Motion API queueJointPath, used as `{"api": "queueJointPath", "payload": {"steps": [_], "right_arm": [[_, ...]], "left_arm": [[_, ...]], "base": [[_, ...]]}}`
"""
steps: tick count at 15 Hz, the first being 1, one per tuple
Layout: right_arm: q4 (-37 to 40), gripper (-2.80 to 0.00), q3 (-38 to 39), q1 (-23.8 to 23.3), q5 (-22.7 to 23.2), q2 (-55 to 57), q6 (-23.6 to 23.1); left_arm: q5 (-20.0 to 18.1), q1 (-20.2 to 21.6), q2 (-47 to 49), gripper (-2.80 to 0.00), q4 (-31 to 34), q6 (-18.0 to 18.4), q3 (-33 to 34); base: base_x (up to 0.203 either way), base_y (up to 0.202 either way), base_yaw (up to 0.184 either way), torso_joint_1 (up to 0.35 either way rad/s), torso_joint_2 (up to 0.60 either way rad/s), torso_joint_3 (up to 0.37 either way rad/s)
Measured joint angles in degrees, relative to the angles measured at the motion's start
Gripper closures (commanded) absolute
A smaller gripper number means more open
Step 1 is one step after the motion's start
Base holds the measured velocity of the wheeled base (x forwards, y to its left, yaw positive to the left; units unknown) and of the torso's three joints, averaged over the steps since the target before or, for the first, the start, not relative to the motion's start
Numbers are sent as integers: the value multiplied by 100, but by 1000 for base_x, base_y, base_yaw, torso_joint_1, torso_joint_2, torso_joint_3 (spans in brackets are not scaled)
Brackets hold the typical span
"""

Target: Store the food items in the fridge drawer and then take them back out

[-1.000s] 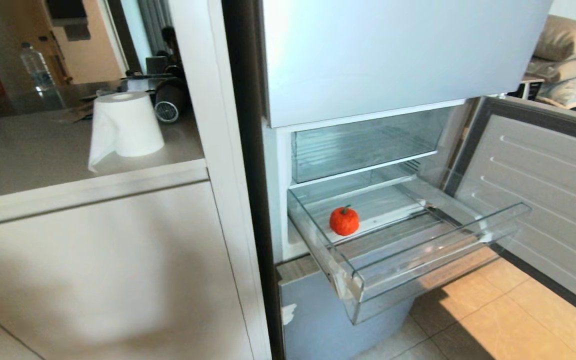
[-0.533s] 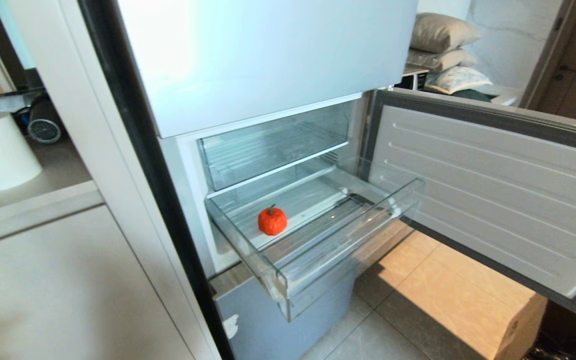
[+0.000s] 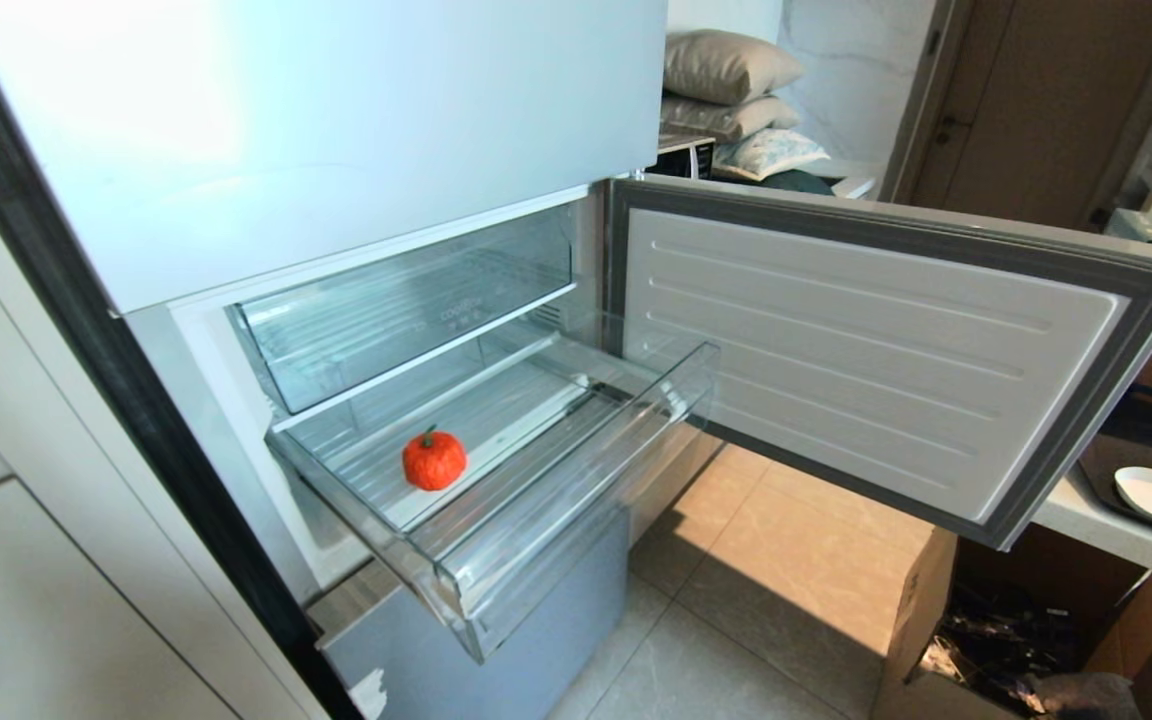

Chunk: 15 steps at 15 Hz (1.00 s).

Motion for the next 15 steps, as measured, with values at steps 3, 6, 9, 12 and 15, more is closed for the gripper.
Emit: {"api": "queueJointPath", "payload": {"steps": [3, 6, 9, 12, 15], "right_arm": [[-112, 0, -119, -8, -13, 574, 217], [-529, 0, -778, -178, -286, 1856, 1163], [-987, 0, -1788, -1250, -558, 3540, 1879], [-1800, 0, -2592, -2431, -705, 5316, 1831], [-2584, 0, -3051, -3285, -808, 6775, 1608]], "left_arm": [[0, -3, 0, 0, -1, 0, 0], [0, -3, 0, 0, 0, -2, 0], [0, -3, 0, 0, 0, 0, 0], [0, -3, 0, 0, -1, 0, 0], [0, -5, 0, 0, 0, 0, 0]], "base": [[0, 0, 0, 0, 0, 0], [0, 0, 0, 0, 0, 0], [0, 0, 0, 0, 0, 0], [0, 0, 0, 0, 0, 0], [0, 0, 0, 0, 0, 0]]}}
